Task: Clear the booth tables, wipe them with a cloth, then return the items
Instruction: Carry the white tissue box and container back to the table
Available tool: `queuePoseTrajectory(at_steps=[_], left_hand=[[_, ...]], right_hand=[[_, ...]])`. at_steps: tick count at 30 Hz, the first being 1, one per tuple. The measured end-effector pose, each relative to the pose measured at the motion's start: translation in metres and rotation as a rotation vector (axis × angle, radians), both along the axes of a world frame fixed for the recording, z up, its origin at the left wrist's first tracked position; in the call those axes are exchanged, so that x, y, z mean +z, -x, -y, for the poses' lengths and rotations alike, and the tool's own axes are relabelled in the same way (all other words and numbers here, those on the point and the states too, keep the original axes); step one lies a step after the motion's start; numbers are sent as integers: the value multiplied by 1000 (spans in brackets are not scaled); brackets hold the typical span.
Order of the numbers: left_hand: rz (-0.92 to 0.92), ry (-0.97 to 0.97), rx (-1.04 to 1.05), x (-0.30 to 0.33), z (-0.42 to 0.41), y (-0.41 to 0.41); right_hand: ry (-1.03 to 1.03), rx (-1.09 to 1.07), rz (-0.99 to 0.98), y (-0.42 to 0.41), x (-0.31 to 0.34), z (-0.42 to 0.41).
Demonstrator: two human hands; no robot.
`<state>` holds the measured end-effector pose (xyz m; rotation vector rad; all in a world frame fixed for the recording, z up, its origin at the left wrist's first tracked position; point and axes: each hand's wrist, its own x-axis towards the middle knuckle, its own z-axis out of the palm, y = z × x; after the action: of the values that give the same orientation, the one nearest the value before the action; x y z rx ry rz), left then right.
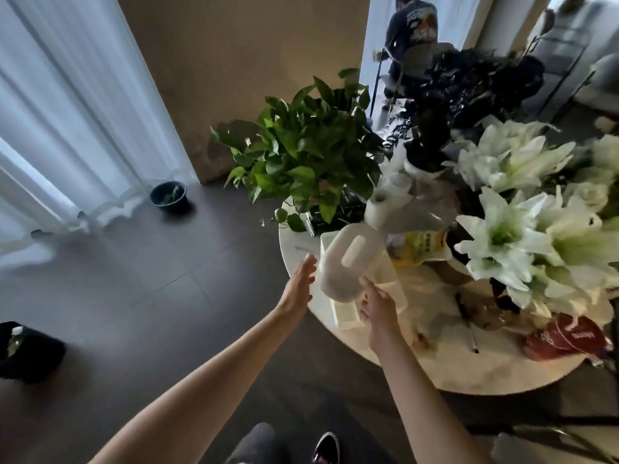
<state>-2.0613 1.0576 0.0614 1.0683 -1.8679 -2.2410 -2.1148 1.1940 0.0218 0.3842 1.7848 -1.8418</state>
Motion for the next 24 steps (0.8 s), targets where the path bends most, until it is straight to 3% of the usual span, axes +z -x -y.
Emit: queuePoseTrajectory(at_steps=[6, 13, 17, 19, 24], left_hand=[[77, 1, -90, -39, 32, 45], [84, 14, -195, -80, 61, 64], [175, -187, -273, -96, 57, 63], [178, -273, -251, -102, 50, 63], [128, -280, -49, -103, 39, 58]], right_hand=[[-45, -10, 132, 32, -38, 30], [86, -148, 238, 45, -57, 39], [68, -186, 254, 44, -53, 39], [88, -161, 249, 39, -52, 36], [115, 0, 128, 27, -48, 25]])
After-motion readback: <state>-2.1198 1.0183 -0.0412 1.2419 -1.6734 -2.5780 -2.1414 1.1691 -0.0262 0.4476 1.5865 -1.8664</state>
